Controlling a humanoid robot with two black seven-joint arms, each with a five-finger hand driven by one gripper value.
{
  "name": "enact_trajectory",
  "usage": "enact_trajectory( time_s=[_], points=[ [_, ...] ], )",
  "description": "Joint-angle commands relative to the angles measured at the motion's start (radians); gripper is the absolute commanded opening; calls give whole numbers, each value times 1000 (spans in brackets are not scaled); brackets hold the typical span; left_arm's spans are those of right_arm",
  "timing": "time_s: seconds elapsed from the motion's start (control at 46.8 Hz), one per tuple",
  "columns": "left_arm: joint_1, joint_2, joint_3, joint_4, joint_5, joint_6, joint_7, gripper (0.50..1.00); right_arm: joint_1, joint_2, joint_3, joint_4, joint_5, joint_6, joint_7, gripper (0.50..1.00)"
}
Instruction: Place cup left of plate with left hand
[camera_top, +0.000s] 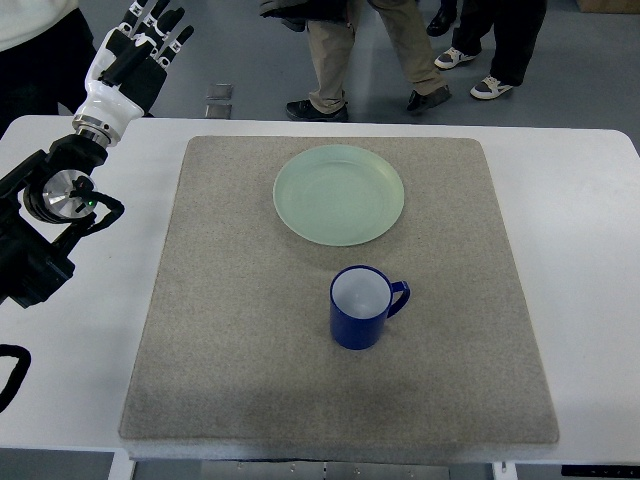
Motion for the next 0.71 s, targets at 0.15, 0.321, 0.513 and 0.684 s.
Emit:
enact_trajectory(
  time_s=[0.15,0.321,0.513,0.684],
  points=[
    [0,0,7,0,2,-2,-2,996,0,0,0,0,0,0,0,932],
    [0,2,1,0,0,1,-2,996,0,0,0,0,0,0,0,932],
    [0,2,-2,0,-11,-4,-2,996,0,0,0,0,0,0,0,932],
    [0,2,-2,0,-12,-4,-2,996,0,0,0,0,0,0,0,932]
  ],
)
